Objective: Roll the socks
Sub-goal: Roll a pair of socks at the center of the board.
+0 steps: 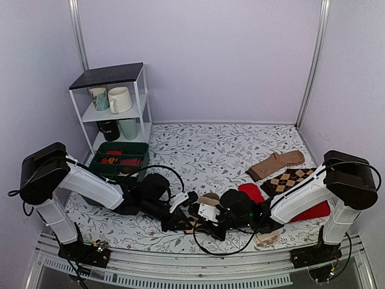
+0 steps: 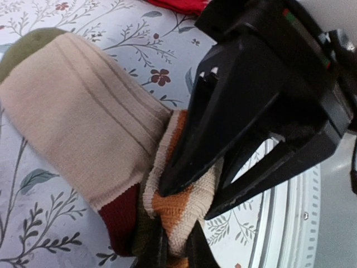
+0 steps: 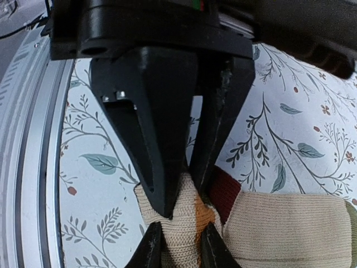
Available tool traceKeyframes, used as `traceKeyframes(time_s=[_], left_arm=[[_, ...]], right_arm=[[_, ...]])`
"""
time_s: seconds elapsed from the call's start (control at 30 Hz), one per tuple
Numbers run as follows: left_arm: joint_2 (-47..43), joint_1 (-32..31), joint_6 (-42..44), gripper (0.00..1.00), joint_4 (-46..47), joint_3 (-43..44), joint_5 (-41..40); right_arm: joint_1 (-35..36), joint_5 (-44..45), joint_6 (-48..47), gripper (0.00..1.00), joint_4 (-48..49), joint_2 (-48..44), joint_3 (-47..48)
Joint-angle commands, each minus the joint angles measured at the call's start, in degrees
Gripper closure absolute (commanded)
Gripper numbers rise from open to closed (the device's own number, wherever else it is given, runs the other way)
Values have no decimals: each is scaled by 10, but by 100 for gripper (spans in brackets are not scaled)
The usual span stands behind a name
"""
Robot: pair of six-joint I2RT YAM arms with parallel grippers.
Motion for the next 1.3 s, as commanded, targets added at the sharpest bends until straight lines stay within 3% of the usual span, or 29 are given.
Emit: traceKeyframes(time_s=[0.0, 0.17, 0.33, 0.47, 0.73, 1.27], left_arm=[[-28, 5, -6, 81, -55, -37, -81], [-121, 5, 20, 65, -9, -65, -170], [-200, -11, 80, 57, 83, -122, -156], [-215, -33, 111, 47, 149, -158, -167], [-140, -49, 156, 43, 197, -150, -171], [-51, -60, 166, 42, 221, -116, -148]], right_arm=[[5, -29, 43, 85, -99, 46, -4], [-29, -99, 79, 88, -112, 61, -3], [-86, -220, 131, 88, -135, 94, 22], [-122, -307, 157, 88, -158, 120, 40], [-138, -339, 173, 88, -218, 154, 70], [-138, -338, 174, 88, -222, 167, 76]])
